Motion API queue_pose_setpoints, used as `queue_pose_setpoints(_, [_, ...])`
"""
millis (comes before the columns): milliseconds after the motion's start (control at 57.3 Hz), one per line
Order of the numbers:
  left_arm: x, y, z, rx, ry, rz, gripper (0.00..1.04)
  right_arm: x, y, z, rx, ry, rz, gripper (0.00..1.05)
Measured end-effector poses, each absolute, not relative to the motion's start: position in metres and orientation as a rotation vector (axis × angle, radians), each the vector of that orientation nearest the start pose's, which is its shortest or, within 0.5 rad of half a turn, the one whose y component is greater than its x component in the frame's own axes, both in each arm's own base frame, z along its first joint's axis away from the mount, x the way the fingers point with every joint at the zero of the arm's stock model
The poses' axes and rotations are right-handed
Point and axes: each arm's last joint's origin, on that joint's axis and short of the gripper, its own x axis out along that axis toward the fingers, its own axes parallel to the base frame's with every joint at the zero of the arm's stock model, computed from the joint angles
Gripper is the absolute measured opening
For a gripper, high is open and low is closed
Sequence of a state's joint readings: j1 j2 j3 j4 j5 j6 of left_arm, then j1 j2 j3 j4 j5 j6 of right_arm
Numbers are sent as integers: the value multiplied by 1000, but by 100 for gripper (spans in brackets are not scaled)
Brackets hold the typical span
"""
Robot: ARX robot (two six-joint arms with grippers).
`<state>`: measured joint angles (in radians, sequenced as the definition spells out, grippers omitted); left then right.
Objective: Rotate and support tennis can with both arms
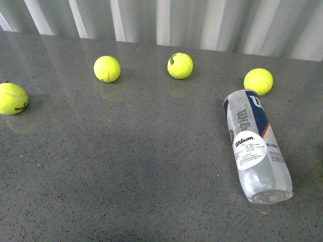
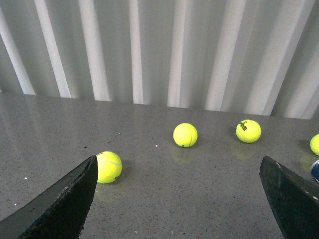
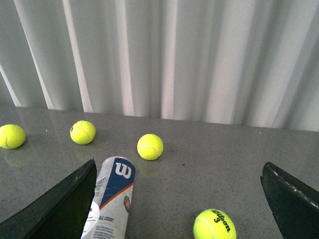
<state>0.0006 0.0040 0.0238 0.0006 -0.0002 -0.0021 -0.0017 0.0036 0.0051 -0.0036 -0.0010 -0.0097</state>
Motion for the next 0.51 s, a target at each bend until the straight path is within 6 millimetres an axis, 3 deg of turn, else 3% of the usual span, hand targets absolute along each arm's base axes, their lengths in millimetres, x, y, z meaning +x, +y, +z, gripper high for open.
queue_pose_setpoints(506, [96, 0, 171, -2, -20, 1, 98, 98, 0, 165, -10, 2, -1, 98])
